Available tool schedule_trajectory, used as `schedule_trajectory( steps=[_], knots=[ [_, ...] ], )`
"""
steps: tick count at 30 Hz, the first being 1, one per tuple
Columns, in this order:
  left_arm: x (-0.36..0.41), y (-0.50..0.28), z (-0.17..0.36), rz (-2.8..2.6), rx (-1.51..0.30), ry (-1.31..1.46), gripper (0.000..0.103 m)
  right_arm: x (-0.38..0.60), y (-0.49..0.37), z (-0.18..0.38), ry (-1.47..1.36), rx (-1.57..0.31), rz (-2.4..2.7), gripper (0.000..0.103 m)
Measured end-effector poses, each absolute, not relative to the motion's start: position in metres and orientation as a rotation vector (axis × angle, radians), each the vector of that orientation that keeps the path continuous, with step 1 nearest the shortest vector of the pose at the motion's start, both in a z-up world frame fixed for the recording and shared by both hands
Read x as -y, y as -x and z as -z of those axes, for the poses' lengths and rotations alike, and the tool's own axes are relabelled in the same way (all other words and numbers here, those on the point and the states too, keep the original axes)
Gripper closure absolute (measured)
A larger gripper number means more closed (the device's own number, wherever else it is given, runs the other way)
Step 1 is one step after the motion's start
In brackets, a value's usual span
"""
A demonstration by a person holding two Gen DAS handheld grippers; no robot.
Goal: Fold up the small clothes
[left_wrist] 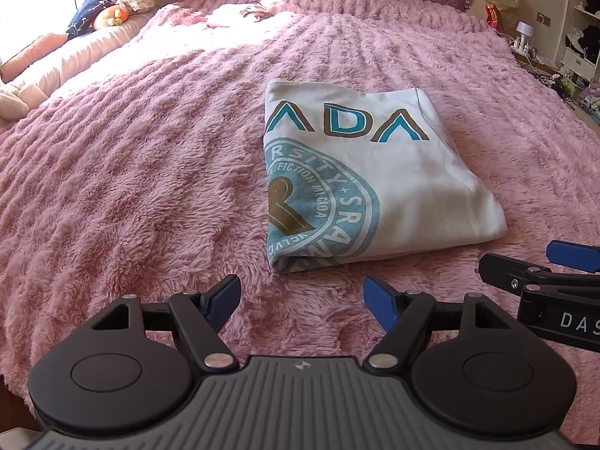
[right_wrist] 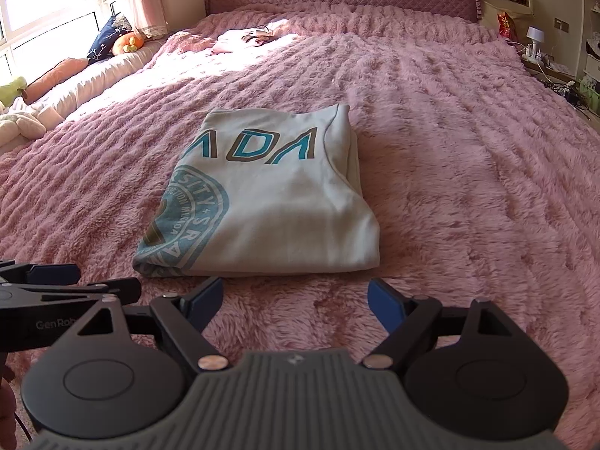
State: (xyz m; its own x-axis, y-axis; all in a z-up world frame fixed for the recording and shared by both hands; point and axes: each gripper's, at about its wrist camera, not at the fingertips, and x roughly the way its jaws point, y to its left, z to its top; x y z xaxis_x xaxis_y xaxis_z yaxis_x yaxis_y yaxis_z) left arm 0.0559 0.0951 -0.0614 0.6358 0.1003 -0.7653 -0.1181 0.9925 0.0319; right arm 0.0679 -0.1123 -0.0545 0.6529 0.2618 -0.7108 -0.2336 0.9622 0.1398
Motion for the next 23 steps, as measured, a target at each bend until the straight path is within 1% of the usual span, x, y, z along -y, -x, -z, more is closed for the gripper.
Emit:
schedule_trajectory(
  steps=[8, 11, 16, 17, 23],
  knots=[
    [-0.0929, -0.0589, 0.0637, -0.143, -0.907, -0.001, 0.013, 0.1121, -0.0685, 0.0555, -0.034, -0.813, -0.282, 0.023],
    [-0.0936, -0.0562, 0.062, -0.111, -0.882, 0.025, 0.009, 0.1118, -0.0686, 0.0559, -0.033, -0.815, -0.282, 0.023],
    [-0.0909, -0.0549, 0.0603, -0.076, -0.855, 0.024, 0.009, 0.1128, -0.0694, 0.0568, -0.033, -0.818, -0.28, 0.023],
    [-0.0903, -0.0547, 0.0603, -0.071, -0.851, 0.024, 0.011, 0.1128, -0.0693, 0.0569, -0.032, -0.818, -0.279, 0.023],
    [-0.0854, -0.057, 0.0619, -0.104, -0.864, -0.018, 0.01, 0.1128, -0.0694, 0.0566, -0.025, -0.813, -0.276, 0.022]
  ],
)
